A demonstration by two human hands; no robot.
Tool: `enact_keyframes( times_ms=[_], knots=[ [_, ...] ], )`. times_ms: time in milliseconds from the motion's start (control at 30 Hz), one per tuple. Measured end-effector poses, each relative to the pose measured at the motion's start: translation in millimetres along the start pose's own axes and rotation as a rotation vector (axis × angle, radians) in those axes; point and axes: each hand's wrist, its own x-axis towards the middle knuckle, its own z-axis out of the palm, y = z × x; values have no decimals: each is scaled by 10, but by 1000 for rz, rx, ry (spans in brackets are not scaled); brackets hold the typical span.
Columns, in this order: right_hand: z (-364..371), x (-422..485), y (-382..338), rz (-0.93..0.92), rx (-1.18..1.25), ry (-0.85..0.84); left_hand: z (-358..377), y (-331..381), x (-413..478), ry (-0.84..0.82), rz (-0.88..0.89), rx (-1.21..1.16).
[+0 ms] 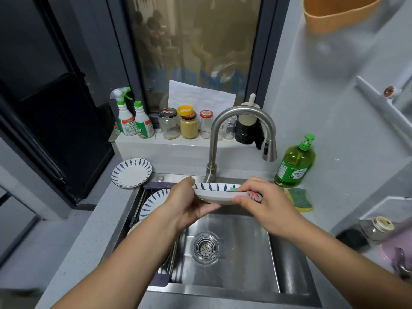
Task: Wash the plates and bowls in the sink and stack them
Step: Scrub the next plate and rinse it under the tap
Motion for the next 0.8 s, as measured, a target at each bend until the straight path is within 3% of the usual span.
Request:
enact_keyframes(
  times_ms=[100,233,367,467,533,600,733,800],
  knots=[
    [-58,15,53,113,159,13,-71,18,-90,-123,63,174],
    [-245,22,71,292,479,29,-301,13,-102,-295,442,576],
    [-325,58,33,513,782,53,-422,3,24,-330,611,562],
    [-329,83,54,563,911,125,-371,-43,26,-303,678,491],
    [-318,89,86,592,893,165,-350,-77,44,-266,686,442],
    [-325,97,113,569,686,281,-326,-98,45,-244,669,413],
    [-379,164,-60,381,526,583,-242,-134,34,-212,632,367],
    [-301,182,-231,255,537,558,-180,-163,39,-191,613,359]
  ],
)
